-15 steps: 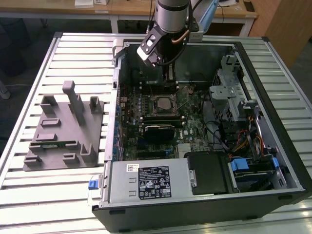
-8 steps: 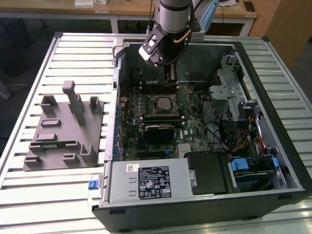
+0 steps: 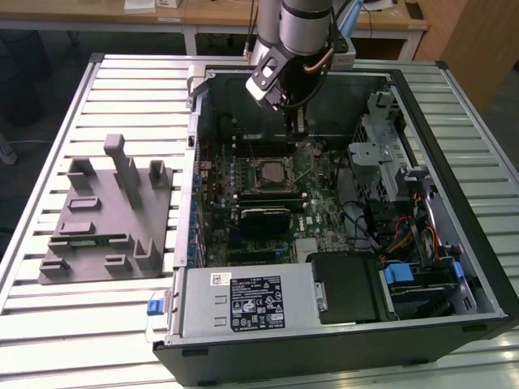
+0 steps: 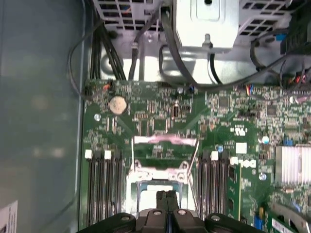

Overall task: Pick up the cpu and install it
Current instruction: 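Close the cpu cover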

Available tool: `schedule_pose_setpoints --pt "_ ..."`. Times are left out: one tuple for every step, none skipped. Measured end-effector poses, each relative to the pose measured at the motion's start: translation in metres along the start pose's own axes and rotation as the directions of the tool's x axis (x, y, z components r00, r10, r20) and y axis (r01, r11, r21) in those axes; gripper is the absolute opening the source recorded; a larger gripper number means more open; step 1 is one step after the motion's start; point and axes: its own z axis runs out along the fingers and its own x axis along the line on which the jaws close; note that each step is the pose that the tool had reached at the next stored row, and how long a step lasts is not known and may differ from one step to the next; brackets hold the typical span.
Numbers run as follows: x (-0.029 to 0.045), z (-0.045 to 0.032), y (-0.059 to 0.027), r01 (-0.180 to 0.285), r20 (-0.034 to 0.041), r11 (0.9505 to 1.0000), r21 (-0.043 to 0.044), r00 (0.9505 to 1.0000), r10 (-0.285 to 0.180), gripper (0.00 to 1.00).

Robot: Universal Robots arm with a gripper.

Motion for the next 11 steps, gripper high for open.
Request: schedule_pose_setpoints --pt "-0.0001 0.0001 0.0049 0.000 0.0001 1.0000 0.0002 1.0000 0.000 0.11" --pt "-0.0001 0.0002 0.0074 0.000 0.0001 1.0000 0.0003 1.0000 0.000 0.11" --pt "-0.0001 0.0002 0.0099 0.000 0.0000 1.0000 0.0003 1.0000 0.000 0.11" --pt "-0.0002 0.0003 0.0123 0.000 0.0000 1.0000 0.0004 1.0000 0.000 0.11" --pt "-0.0002 0.0003 0.0147 0.000 0.0001 1.0000 0.0005 1.0000 0.000 0.11" --pt "-0.0002 0.0004 0.0172 0.000 0.0001 1.0000 0.0006 1.0000 0.000 0.11" --pt "-0.0002 0.0004 0.0198 0.000 0.0002 1.0000 0.0007 1.0000 0.000 0.11" --pt "-0.0002 0.0005 0.0225 0.000 0.0002 1.0000 0.0008 1.0000 0.000 0.11" --pt "-0.0002 0.0006 0.0251 0.000 0.0001 1.0000 0.0008 1.0000 0.000 0.11" --pt "-0.0003 0.0007 0.0275 0.000 -0.0001 1.0000 0.0008 1.0000 0.000 0.11" --pt "-0.0003 0.0007 0.0299 0.000 0.0000 1.0000 0.0009 1.0000 0.000 0.11"
